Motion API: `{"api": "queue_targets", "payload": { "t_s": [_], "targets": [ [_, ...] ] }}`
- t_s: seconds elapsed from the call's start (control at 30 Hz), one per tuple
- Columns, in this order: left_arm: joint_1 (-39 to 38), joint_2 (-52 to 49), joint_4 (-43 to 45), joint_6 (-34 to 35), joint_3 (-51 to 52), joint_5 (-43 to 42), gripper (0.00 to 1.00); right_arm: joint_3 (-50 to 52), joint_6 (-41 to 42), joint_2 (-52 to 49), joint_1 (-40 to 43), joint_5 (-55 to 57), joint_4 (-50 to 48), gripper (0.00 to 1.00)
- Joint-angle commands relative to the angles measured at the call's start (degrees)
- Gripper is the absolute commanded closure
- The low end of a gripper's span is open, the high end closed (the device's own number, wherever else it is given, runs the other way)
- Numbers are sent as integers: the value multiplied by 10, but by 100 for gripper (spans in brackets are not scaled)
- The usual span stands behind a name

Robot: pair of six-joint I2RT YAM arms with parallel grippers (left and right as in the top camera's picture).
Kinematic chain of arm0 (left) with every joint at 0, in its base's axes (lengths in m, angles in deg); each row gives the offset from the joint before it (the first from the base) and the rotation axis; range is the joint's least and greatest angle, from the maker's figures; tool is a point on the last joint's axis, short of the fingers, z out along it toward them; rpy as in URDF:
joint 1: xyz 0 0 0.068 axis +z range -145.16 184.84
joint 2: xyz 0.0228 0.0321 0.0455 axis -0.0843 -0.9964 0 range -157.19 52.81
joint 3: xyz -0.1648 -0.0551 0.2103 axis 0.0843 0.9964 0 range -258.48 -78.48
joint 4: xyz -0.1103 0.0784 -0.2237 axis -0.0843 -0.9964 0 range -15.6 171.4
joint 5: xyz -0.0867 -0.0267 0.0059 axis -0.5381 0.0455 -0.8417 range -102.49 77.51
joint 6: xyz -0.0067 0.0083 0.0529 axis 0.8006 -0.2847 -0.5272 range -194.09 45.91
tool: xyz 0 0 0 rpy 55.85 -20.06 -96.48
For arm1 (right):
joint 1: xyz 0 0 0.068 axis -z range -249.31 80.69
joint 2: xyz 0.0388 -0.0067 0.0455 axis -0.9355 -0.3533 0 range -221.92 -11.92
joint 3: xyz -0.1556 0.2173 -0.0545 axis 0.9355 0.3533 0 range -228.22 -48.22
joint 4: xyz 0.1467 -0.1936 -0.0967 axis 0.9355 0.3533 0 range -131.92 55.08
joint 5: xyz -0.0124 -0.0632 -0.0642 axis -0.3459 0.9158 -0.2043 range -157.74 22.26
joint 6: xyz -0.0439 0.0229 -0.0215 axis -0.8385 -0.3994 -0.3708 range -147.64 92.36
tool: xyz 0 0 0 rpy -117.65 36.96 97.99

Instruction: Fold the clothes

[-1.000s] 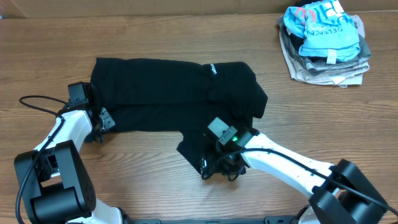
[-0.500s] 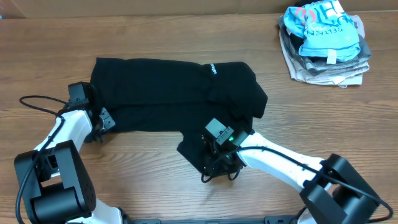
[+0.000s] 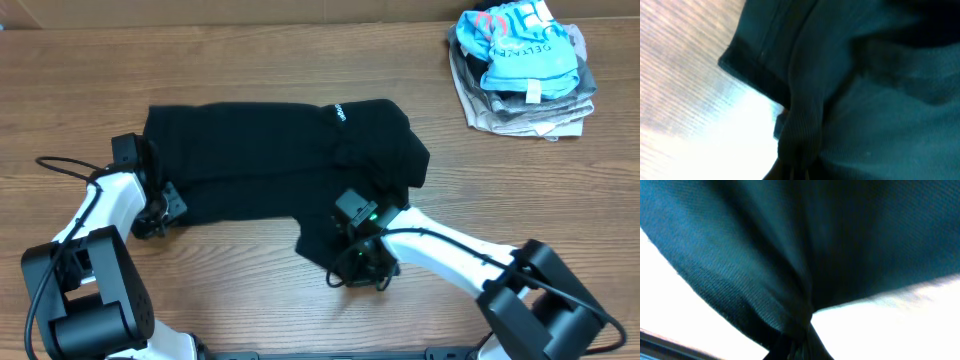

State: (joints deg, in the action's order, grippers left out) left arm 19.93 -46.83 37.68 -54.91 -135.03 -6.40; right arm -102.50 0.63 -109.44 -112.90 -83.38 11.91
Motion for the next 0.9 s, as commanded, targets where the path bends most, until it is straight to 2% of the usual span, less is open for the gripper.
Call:
{"api": "queue_targets", "payload": {
  "t_s": [0.0,0.2,0.37,0.63,0.87],
  "targets": [
    [-1,8,-58,-44,-64,-1,96,-39,12,59,25,1,52,96],
    [-1,8,-176,-95,-154,12,96,-105,20,137,58,1,210,96],
    [-1,8,-206,-96,-178,49,96,-154,7,155,97,33,254,96],
    [-1,7,-168,-93,-178,48,96,-168,-93,139,205,57,114,96],
    [-1,4,-101,-93,-177,15,96,-168,-154,82,237,53,-30,96]
  ]
}}
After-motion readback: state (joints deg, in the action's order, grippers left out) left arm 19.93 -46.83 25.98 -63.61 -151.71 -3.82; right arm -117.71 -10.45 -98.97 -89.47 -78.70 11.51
